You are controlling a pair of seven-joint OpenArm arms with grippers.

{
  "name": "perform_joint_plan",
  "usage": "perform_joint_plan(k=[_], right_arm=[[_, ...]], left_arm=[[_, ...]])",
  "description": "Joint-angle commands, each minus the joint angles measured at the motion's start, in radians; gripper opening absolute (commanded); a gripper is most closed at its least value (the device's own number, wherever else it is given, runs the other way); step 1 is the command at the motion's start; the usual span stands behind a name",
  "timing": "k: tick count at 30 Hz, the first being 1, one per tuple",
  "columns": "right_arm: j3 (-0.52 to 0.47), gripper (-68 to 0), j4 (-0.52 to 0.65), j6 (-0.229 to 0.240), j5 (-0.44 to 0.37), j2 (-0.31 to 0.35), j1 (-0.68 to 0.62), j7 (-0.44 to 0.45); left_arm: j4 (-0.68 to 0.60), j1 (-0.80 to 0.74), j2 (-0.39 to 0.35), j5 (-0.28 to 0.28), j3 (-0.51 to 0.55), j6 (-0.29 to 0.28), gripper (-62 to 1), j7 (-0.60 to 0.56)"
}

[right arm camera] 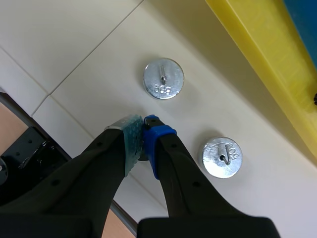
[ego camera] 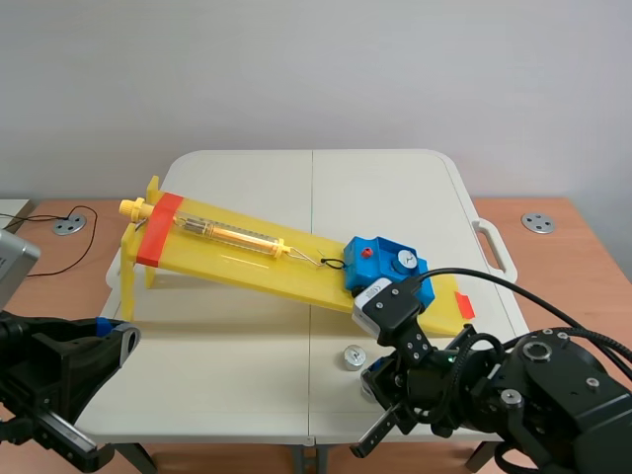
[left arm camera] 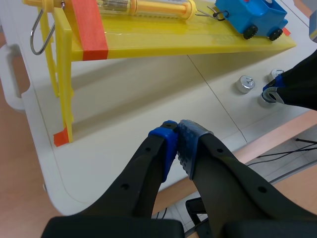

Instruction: Place the four metal weights on the blue cart on the ramp.

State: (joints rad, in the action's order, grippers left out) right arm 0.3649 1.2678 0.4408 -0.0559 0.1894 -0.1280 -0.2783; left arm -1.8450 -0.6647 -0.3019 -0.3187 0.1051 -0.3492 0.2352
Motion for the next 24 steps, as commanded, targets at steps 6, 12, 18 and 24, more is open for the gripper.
perform_joint_plan(k=[6, 12, 18, 24], right_arm=[[-0.064, -66.7, 0.201, -0.029, -0.174, 0.102, -0.011, -0.012], [-0.197, -66.7, 0.396, -0.018, -0.294, 0.129, -0.13, -0.032], [-0.355, -66.7, 0.54, 0.032, -0.483, 0.129, -0.212, -0.058], [-0.499, -66.7, 0.583, 0.053, -0.661, 0.079, -0.214, -0.071]], left_arm=[[-0.064, 0.02, 0.005, -0.056, 0.013, -0.021, -58.2, -0.104], [-0.064, 0.02, 0.005, -0.056, 0.013, -0.021, -58.2, -0.104], [-0.064, 0.02, 0.005, -0.056, 0.013, -0.021, -58.2, -0.104], [-0.064, 0.02, 0.005, -0.056, 0.013, -0.021, -58.2, -0.104]])
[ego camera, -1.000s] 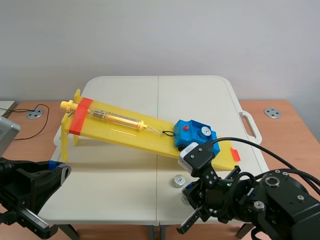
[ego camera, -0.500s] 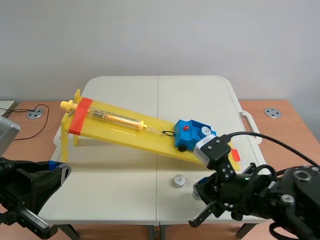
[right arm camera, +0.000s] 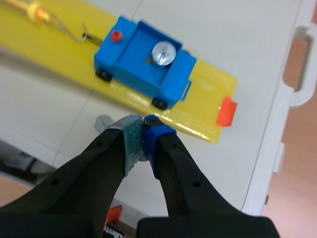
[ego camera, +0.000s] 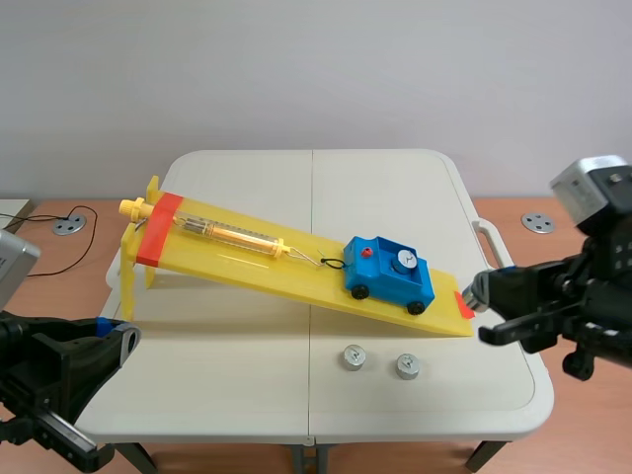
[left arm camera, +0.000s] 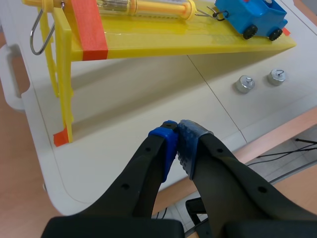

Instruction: Place the four metal weights on the blue cart on the ramp.

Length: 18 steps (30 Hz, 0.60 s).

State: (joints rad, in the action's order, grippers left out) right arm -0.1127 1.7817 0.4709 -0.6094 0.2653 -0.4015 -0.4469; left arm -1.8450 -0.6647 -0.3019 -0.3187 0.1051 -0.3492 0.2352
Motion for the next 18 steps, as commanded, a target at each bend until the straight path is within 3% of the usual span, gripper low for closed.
perform_joint_plan(k=[1, 8, 18], right_arm=[[-0.036, -66.7, 0.068, 0.023, -0.113, -0.013, 0.07, 0.097], [-0.035, -66.9, 0.003, 0.024, -0.114, -0.126, 0.193, 0.097], [-0.028, -66.9, -0.244, 0.024, -0.114, -0.253, 0.394, 0.097]], left_arm=[[-0.064, 0.02, 0.005, -0.056, 0.013, -0.021, -58.2, -0.103], [-0.064, 0.02, 0.005, -0.056, 0.013, -0.021, -58.2, -0.103], [-0.064, 0.02, 0.005, -0.056, 0.013, -0.021, -58.2, -0.104]])
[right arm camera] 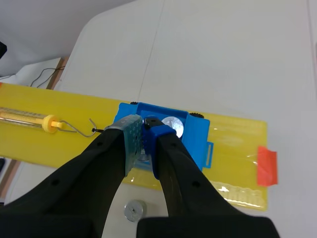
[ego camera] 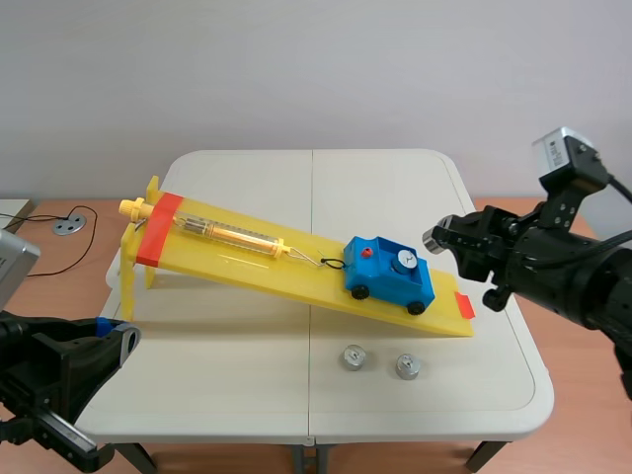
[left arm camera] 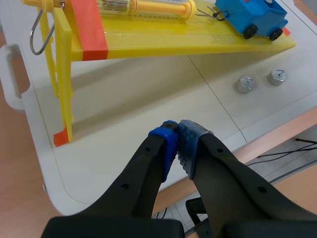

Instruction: Place the four metal weights on the blue cart on the ramp.

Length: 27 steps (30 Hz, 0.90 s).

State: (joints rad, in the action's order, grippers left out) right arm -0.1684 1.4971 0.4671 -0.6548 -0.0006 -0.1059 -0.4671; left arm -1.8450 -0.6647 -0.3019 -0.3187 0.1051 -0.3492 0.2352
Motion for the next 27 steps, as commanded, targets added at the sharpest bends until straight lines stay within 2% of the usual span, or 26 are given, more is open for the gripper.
perform_joint_plan(k=[1, 8, 22, 24, 27], right_arm=[[0.027, -66.9, 0.016, 0.028, -0.068, 0.006, 0.116, 0.117], [0.038, -66.9, -0.124, 0.05, -0.069, -0.026, 0.217, 0.117], [0.051, -66.9, -0.228, 0.046, -0.059, -0.033, 0.24, 0.121], [0.05, -63.6, -0.228, 0.047, -0.06, -0.033, 0.239, 0.122], [0.042, -51.7, -0.226, 0.079, -0.059, -0.029, 0.239, 0.125]], left_arm=[[-0.064, 0.02, 0.005, -0.056, 0.013, -0.021, -58.2, -0.104], [-0.064, 0.02, 0.005, -0.056, 0.013, -0.021, -58.2, -0.104], [-0.064, 0.02, 0.005, -0.056, 0.013, -0.021, -58.2, -0.104], [-0.064, 0.02, 0.005, -0.056, 0.013, -0.021, -58.2, -0.104], [-0.064, 0.02, 0.005, -0.056, 0.013, -0.021, -58.2, -0.104]])
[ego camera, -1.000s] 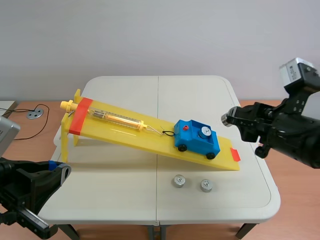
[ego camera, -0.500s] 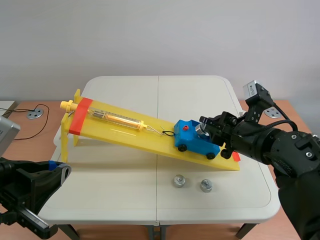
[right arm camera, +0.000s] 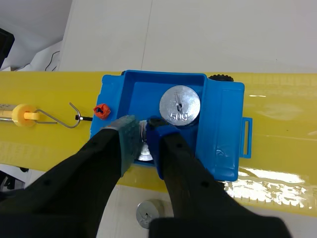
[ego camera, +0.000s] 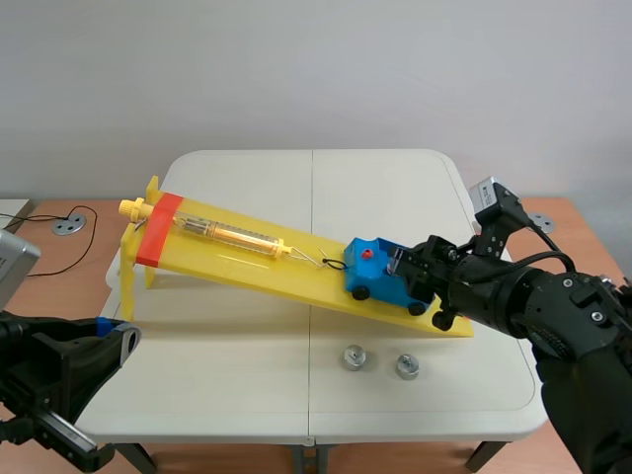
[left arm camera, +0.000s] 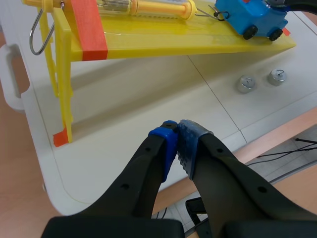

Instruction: Place the four metal weights on the blue cart on the ramp.

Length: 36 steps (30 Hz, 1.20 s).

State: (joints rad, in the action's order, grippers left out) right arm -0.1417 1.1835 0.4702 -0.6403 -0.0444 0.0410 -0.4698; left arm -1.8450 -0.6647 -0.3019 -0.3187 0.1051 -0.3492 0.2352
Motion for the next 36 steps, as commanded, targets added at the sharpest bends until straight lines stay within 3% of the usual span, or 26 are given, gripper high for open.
perform_joint_plan(k=[1, 8, 20, 26, 36], right_arm=[[0.01, -49.6, 0.09, 0.1, -0.074, 0.019, 0.092, 0.127], [-0.058, -43.9, 0.202, 0.211, -0.072, 0.077, 0.032, 0.124], [-0.141, -43.9, 0.539, 0.261, -0.071, 0.272, -0.208, 0.116], [-0.141, -43.9, 0.678, 0.261, -0.071, 0.369, -0.33, 0.081], [-0.159, -40.4, 0.801, 0.255, -0.068, 0.438, -0.469, 0.018]], left_arm=[[-0.064, 0.02, 0.005, -0.056, 0.013, -0.021, -58.2, -0.104], [-0.064, 0.02, 0.005, -0.056, 0.013, -0.021, -58.2, -0.104], [-0.064, 0.02, 0.005, -0.056, 0.013, -0.021, -58.2, -0.104], [-0.064, 0.02, 0.005, -0.056, 0.013, -0.021, -58.2, -0.104], [-0.064, 0.02, 0.005, -0.056, 0.013, -0.021, -58.2, -0.104]])
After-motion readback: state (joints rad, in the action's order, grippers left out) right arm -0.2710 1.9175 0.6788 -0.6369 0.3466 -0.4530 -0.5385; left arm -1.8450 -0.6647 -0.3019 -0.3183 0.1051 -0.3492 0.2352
